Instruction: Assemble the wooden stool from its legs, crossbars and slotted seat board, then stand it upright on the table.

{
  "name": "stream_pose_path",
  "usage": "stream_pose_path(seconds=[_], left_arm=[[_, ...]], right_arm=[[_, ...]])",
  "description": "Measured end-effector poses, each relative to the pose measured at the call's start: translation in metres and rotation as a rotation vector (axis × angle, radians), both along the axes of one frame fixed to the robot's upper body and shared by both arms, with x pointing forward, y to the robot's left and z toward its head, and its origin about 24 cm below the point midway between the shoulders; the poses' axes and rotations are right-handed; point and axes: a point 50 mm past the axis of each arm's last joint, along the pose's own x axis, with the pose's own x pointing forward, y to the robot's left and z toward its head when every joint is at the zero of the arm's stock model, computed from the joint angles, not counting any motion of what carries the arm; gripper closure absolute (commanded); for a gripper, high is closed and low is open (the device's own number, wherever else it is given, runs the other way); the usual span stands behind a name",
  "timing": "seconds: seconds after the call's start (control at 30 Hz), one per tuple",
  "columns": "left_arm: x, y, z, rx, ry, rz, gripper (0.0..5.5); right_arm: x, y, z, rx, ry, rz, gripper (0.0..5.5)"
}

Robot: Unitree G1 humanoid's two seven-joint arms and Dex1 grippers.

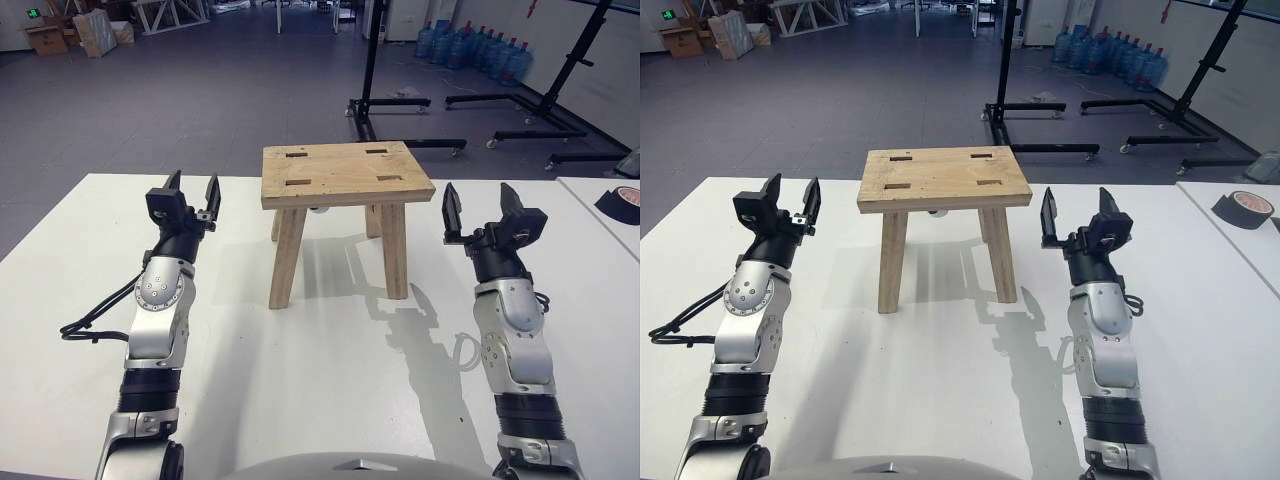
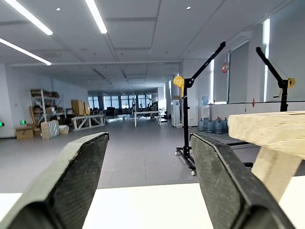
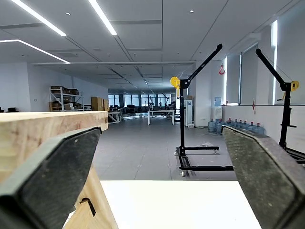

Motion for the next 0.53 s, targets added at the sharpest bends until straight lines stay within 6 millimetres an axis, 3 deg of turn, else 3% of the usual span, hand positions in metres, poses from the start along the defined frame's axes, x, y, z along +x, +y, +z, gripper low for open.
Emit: stream_pose_path(seconds=[0.23, 0.53], left_arm=[[-0.004, -0.004, -0.009, -0.01, 0.0, 0.004, 1.09], [-0.004, -0.009, -0.014, 0.048, -0.001, 0.01, 1.09]], right_arm=[[0.002, -0.003, -0.008, -0.043, 0.032, 0.009, 0.81], [0.005, -0.002, -0.016, -0.062, 0.064, -0.002, 0.81]])
